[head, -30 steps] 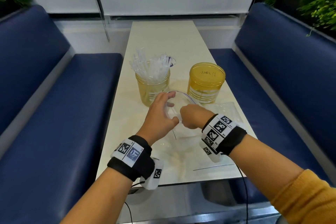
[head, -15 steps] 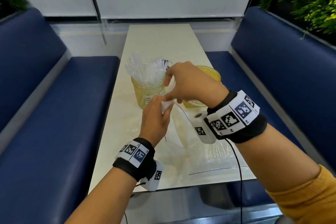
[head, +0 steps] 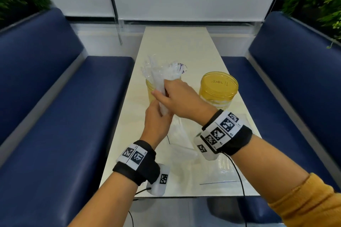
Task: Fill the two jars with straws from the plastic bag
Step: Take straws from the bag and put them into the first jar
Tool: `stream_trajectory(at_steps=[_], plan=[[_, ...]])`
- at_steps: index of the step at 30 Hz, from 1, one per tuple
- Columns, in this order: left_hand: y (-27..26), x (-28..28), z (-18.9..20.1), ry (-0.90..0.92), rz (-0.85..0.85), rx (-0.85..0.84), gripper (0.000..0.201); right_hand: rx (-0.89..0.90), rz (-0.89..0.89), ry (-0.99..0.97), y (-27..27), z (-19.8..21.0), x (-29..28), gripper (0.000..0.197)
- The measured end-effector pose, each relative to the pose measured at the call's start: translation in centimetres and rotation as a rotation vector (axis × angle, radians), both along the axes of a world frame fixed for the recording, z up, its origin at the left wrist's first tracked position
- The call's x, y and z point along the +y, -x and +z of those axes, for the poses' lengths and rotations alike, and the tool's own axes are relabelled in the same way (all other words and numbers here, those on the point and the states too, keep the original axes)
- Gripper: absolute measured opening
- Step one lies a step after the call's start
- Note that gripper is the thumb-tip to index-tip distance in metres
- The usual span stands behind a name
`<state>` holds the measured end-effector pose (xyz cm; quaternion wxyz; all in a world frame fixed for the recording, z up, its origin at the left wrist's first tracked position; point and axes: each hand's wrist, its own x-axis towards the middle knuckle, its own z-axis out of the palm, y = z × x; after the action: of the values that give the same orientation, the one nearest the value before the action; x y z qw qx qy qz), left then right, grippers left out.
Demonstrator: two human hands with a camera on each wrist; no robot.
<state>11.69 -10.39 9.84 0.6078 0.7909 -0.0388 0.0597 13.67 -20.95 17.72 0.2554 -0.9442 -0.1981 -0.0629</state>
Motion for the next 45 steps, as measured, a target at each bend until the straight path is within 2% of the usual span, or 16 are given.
stream_trajectory(at_steps=[4, 8, 12, 16, 21, 26, 28, 29, 32, 35, 37, 39, 43, 45], plan=[[0.6, 0.9, -0.4, -0.024, 0.002, 0.026, 0.034, -0.108, 0.049, -0.093, -2.2, 5.7, -0.6, 0.039], [1.1, 1.4, -0.7, 0.025, -0.002, 0.043, 0.031, -0.305, 0.005, -0.289, -5.6, 12.2, -2.0, 0.045], [1.4, 1.8, -0.8, 0.029, -0.007, 0.044, 0.033, -0.460, -0.073, -0.368, -9.7, 14.1, -2.2, 0.048], [1.6, 2.3, -0.5, 0.011, -0.018, 0.037, 0.034, -0.379, -0.165, -0.291, -15.0, 11.0, -1.0, 0.036], [1.7, 2.9, 0.0, 0.004, -0.035, 0.051, 0.030, -0.160, -0.207, -0.087, -18.4, 3.8, -0.3, 0.037], [1.7, 3.4, 0.0, -0.017, -0.028, 0.049, 0.030, 0.084, -0.274, 0.148, -18.1, -0.7, -0.6, 0.053], [1.7, 3.4, 0.1, -0.011, -0.024, 0.056, 0.030, 0.149, -0.309, 0.167, -18.0, -1.3, -0.8, 0.067], [1.7, 3.4, 0.1, -0.009, -0.024, 0.059, 0.030, 0.156, -0.319, 0.147, -18.0, -1.4, -1.0, 0.067], [1.6, 3.3, 0.2, -0.007, -0.029, 0.071, 0.029, 0.059, -0.293, -0.019, -17.9, -0.9, -1.3, 0.070], [1.6, 2.9, 0.4, 0.001, -0.044, 0.079, 0.028, -0.209, -0.207, -0.168, -17.7, -0.2, -1.4, 0.080], [1.5, 2.7, 0.7, 0.003, -0.054, 0.078, 0.029, -0.399, -0.127, -0.097, -17.6, 0.2, -0.9, 0.069], [1.5, 2.6, 0.8, -0.003, -0.061, 0.070, 0.030, -0.471, -0.017, 0.037, -17.3, 0.0, 0.0, 0.055], [1.4, 2.6, 0.9, -0.018, -0.060, 0.059, 0.030, -0.299, 0.138, 0.342, -17.0, -2.3, 0.6, 0.039], [1.5, 2.6, 0.8, -0.025, -0.059, 0.057, 0.031, -0.300, 0.120, 0.453, -16.9, -3.1, 0.3, 0.037]])
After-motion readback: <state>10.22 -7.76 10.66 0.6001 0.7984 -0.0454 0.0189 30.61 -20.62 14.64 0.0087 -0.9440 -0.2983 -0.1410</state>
